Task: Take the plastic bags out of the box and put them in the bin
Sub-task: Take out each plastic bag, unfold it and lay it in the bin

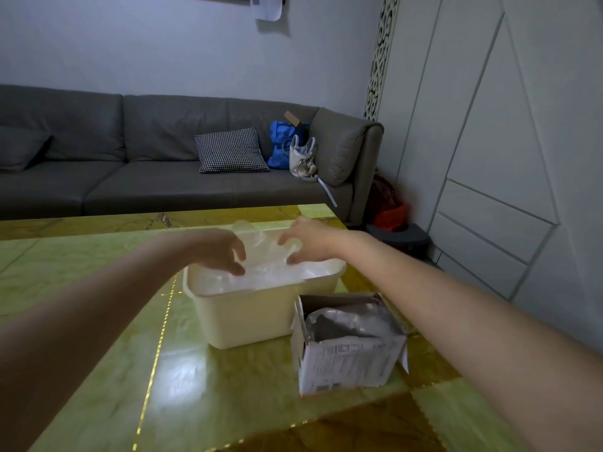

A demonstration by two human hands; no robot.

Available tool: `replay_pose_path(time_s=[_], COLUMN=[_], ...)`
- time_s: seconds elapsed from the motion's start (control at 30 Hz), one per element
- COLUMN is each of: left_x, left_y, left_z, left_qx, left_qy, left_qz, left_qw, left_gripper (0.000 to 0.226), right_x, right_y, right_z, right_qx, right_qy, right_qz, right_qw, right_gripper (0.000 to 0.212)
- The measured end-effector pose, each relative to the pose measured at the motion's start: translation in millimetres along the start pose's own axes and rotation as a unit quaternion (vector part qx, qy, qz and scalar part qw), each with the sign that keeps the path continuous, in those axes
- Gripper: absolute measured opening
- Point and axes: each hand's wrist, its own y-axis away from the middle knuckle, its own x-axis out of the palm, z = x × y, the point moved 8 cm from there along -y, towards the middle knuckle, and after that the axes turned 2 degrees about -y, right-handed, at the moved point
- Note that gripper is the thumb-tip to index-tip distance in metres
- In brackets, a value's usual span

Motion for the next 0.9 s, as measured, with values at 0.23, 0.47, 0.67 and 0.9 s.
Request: replay_pose_path(time_s=[0.23,0.47,0.67,0.9], left_x=[-23,34,34,20], left_y=[37,36,33,34], left_z=[-90,-131,-132,-120], left_qx=[0.121,0.134,0.118,0.074], left_qy=[0.048,0.012,0.010,0.058], left_qz=[-0.137,-0.060,-0.093,-0.200], left_qw=[0.982,0.989,0.989,0.975], left_gripper=[0.026,0.031,0.030,0.014], right_x=[0,35,20,11], right_y=[89,114,112,115], right_z=[-11,-31,-25,-24], right_qx=[0.089,0.123,0.099,0.080], right_qy=[0.062,0.082,0.000,-0.054], right_qz=[0.091,0.021,-0.055,-0.051], right_qw=[0.990,0.989,0.994,0.994], right_gripper=[0.030,0.003,0.027,0.022])
